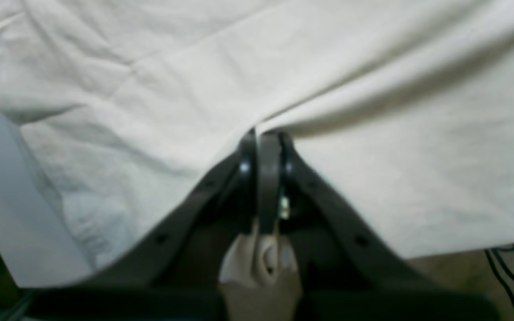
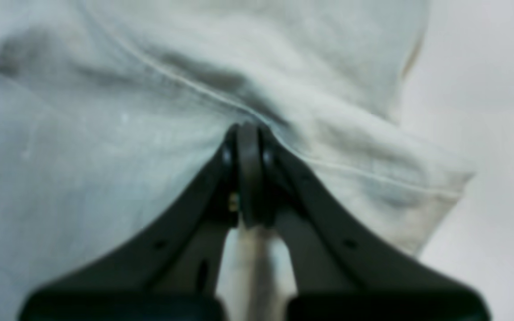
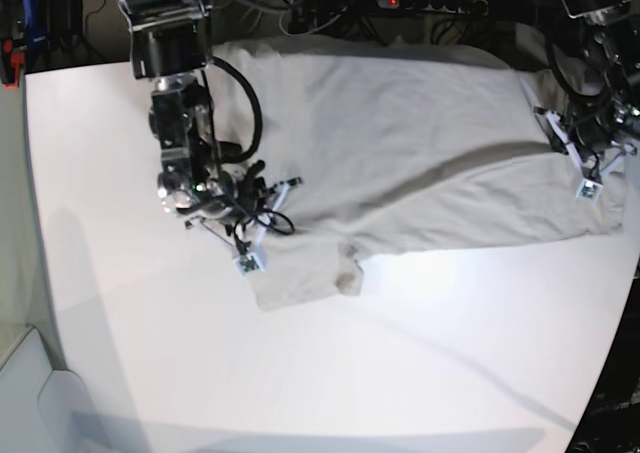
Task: Layout the t-shirt on the table in an organized manner, then fold the t-shirt properly
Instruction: 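Pull the shirt taut between both grippers and lay it flat, then drag the held shirt edge with the right gripper toward the collar, then release the shirt with the left gripper and move it along the shirt side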
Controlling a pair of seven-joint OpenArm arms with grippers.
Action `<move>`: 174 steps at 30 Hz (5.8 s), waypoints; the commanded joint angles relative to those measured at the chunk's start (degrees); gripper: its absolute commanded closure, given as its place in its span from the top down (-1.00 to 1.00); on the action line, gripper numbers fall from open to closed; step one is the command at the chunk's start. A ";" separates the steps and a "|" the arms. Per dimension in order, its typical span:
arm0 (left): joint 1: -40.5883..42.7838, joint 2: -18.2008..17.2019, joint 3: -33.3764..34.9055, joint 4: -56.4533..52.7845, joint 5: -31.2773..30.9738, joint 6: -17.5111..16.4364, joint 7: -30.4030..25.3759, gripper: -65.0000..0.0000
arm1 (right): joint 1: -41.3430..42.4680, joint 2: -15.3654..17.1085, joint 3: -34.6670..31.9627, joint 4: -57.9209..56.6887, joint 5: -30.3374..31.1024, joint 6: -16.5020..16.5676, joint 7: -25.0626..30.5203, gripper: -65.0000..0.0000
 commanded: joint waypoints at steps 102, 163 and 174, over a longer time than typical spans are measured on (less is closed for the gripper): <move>-4.95 7.31 -9.89 -5.86 2.01 0.12 1.45 -1.00 | -10.17 8.34 8.30 18.74 -3.70 -3.25 -9.50 -1.00; -11.55 8.19 -13.23 -13.69 3.60 0.12 -1.01 -0.98 | -2.79 9.04 8.65 24.11 -3.70 -3.52 -3.43 -1.00; -19.63 2.74 -9.71 -27.14 7.90 0.25 -7.70 -0.98 | -4.02 9.04 8.65 24.02 -3.70 -3.52 -3.43 -1.00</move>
